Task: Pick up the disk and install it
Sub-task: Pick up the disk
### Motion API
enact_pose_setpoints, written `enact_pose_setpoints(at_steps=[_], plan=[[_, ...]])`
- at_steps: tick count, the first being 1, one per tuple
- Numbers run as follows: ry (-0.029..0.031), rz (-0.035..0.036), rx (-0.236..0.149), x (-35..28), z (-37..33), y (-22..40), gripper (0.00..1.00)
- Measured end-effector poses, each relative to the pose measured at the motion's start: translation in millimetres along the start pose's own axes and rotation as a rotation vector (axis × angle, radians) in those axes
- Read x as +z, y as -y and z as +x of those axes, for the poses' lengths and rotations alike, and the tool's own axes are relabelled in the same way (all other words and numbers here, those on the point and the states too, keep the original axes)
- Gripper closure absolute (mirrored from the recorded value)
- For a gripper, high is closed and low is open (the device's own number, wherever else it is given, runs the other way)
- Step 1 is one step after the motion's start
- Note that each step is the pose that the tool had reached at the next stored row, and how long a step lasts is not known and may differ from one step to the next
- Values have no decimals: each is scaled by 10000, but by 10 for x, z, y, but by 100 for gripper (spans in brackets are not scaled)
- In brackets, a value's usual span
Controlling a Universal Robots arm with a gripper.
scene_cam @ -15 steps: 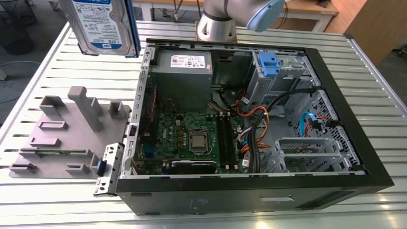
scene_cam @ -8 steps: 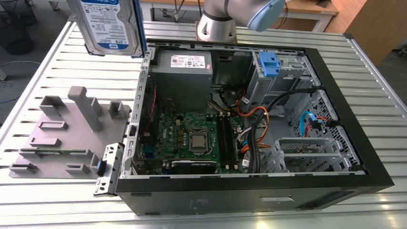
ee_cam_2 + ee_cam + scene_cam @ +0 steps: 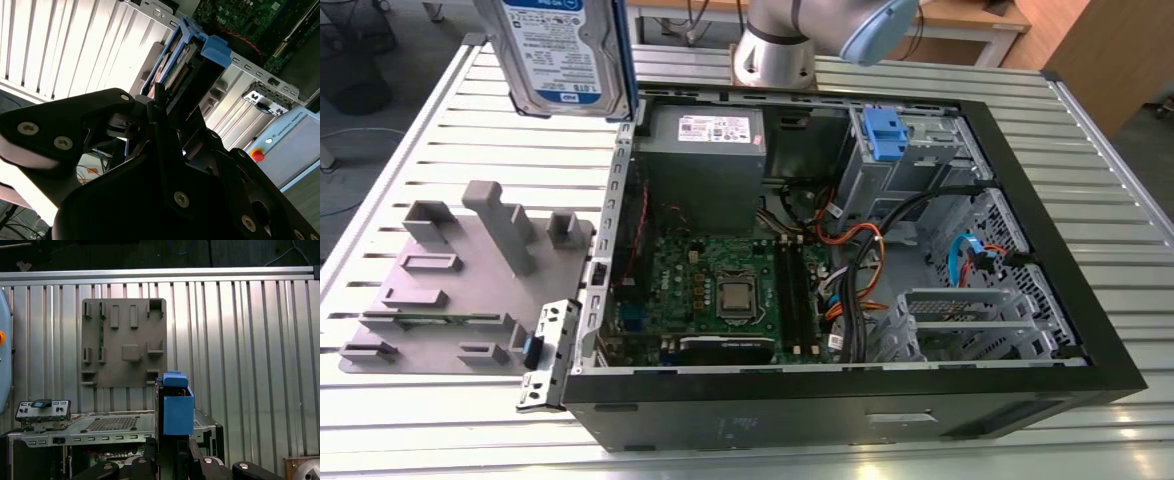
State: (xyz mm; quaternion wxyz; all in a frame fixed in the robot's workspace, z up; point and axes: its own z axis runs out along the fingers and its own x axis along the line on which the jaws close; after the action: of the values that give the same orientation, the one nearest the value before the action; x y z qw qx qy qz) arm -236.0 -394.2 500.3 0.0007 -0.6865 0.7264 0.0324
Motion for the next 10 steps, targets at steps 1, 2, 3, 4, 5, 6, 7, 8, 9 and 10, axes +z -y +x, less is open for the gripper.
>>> enact_pose_setpoints(at_steps=[1,2,3,4,5,6,7,8,9,10], plan=[[0,0,0,0,-1,16,65],[0,0,0,-1,-2,33,65],[0,0,-1,-1,-3,50,65],[0,0,0,-2,-4,69,65],[-1,-1,0,-3,-5,89,65],[0,0,-1,-3,-6,110,65],[0,0,-1,-4,-7,132,65],[0,0,0,-5,-9,154,65],[0,-1,-1,-6,-10,176,65],[0,0,-1,-6,-11,197,65]])
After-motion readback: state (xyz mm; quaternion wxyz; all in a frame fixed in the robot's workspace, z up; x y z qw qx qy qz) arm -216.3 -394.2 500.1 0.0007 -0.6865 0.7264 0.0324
